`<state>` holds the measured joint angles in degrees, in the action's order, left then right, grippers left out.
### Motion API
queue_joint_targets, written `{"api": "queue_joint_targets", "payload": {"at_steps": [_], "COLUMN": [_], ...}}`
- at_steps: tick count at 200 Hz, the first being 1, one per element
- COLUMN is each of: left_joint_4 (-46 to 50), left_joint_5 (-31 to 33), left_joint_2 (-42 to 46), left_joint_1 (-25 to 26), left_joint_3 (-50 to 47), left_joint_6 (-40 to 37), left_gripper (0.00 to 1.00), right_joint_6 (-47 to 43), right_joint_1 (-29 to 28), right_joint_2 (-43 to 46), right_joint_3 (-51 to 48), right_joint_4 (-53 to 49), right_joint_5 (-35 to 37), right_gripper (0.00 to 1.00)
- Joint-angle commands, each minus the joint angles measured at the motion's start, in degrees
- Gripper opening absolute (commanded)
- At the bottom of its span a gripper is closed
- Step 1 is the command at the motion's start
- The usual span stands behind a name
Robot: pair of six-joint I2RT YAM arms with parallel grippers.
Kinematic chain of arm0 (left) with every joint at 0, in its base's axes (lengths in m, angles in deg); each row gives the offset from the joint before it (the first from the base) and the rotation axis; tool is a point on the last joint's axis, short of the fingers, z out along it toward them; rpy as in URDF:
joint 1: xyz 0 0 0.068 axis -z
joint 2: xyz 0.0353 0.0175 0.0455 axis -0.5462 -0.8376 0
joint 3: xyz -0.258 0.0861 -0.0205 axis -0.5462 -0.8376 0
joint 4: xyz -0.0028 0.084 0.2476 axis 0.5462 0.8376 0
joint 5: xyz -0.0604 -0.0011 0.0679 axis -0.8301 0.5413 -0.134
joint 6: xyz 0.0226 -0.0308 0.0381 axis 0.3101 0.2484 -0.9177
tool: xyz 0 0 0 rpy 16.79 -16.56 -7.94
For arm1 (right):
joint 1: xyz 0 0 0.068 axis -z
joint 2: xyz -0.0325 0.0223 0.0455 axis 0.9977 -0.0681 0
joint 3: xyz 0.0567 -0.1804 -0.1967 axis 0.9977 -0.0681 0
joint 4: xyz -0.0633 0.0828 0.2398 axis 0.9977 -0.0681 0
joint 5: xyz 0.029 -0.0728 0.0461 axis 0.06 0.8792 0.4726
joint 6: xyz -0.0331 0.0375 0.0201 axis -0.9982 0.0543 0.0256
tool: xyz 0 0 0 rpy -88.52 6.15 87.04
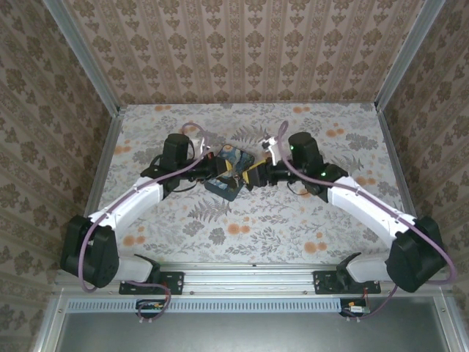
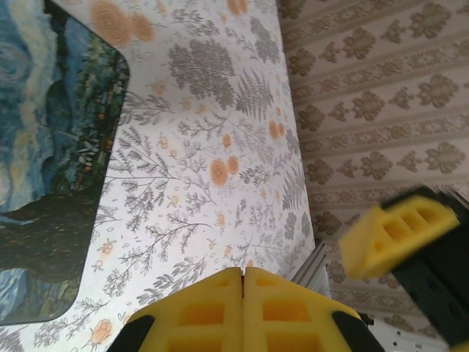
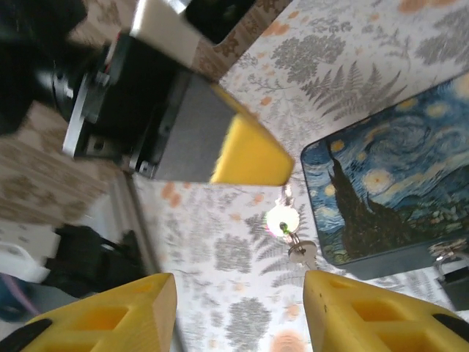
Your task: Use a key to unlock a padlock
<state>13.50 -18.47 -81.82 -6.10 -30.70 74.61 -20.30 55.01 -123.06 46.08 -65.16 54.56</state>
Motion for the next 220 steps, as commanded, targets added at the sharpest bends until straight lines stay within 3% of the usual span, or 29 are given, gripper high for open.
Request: {"api": "queue_joint_targets", "payload": {"at_steps": [1, 29, 80, 130, 220], "left_joint_4": [5.3, 9.1, 10.1, 9.4, 7.8], "left_joint_5": [3.5, 6.4, 7.9, 8.5, 7.4], "left_joint_2": [1.5, 1.4, 1.6, 1.3, 1.2], "left_joint_1": [0.3, 1.3, 2.3, 2.3, 2.0], "left_joint_3": [2.9, 5.3, 5.9, 6.1, 5.5], "left_joint_6": [3.0, 2.6, 3.9, 4.9, 5.8], "left_gripper": [0.0, 0.0, 0.0, 0.0, 0.0], "right_joint_6": [-15.2, -24.0, -36.8, -41.4, -40.8], "right_joint_1": [-4.3, -9.0, -16.2, -19.0, -19.2], "right_joint_2": [3.0, 5.5, 1.4, -2.5, -6.4], "right_joint_3": [-3.3, -12.3, -16.1, -14.5, -11.8], "right_joint_4": [1.9, 16.8, 32.6, 34.7, 35.7], "right_joint_5": [19.7, 31.0, 46.6, 46.2, 46.9], "right_gripper": [0.51, 0.54, 0.49, 0.51, 0.52]}}
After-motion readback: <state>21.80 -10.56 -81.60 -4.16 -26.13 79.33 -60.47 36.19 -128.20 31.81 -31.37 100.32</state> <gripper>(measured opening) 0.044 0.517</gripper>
